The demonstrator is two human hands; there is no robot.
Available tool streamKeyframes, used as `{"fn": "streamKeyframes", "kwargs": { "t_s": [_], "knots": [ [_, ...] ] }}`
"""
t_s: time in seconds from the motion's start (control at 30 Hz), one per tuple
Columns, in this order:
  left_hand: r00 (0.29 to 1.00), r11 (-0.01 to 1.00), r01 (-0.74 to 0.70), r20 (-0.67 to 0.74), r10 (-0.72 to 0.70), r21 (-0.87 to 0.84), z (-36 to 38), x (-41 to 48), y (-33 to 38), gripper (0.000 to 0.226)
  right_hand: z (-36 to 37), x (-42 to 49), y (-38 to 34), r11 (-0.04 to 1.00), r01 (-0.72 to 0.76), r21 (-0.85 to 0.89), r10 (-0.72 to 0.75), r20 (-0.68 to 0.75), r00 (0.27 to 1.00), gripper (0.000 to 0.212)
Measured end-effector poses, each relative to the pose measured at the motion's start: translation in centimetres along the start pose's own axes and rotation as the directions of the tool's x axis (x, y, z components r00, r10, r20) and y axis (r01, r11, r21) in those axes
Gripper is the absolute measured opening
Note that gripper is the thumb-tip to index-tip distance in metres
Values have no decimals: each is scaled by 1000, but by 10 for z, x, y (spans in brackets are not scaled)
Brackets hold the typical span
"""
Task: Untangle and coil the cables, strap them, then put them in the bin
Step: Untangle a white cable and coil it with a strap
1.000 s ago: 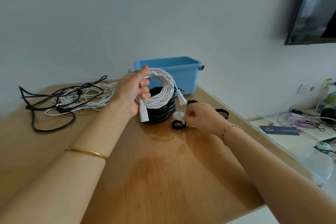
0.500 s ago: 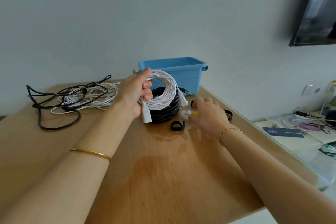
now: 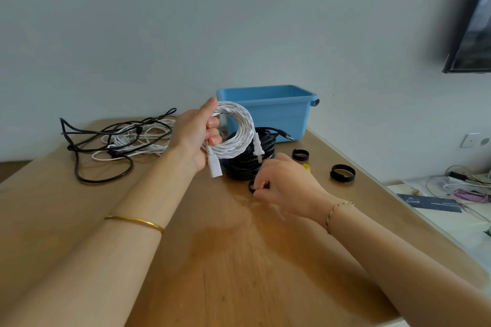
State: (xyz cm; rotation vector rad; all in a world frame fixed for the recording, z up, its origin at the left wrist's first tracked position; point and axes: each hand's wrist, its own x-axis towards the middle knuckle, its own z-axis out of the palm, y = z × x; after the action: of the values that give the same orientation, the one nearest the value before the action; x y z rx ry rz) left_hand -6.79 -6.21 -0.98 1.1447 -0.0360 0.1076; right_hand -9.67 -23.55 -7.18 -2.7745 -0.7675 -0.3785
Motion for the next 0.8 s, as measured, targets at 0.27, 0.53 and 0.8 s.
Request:
{"fn": "streamKeyframes", "kwargs": {
  "t_s": [0.27,0.53,0.8],
  "knots": [
    [996,992,-78,-34,81,95,-29,9,13,23,-58,25,-47,812,169,558,-82,-177,981,18],
    [967,938,-219,-71,246,268,-44,23,29,26,-65,96,-62,970,169,172,-138,-179,974,19],
    [945,885,-265,-80,317,383,-54,46,27,23,-18,133,-70,952,131,-278,-247,-441,863,9]
  ]
}}
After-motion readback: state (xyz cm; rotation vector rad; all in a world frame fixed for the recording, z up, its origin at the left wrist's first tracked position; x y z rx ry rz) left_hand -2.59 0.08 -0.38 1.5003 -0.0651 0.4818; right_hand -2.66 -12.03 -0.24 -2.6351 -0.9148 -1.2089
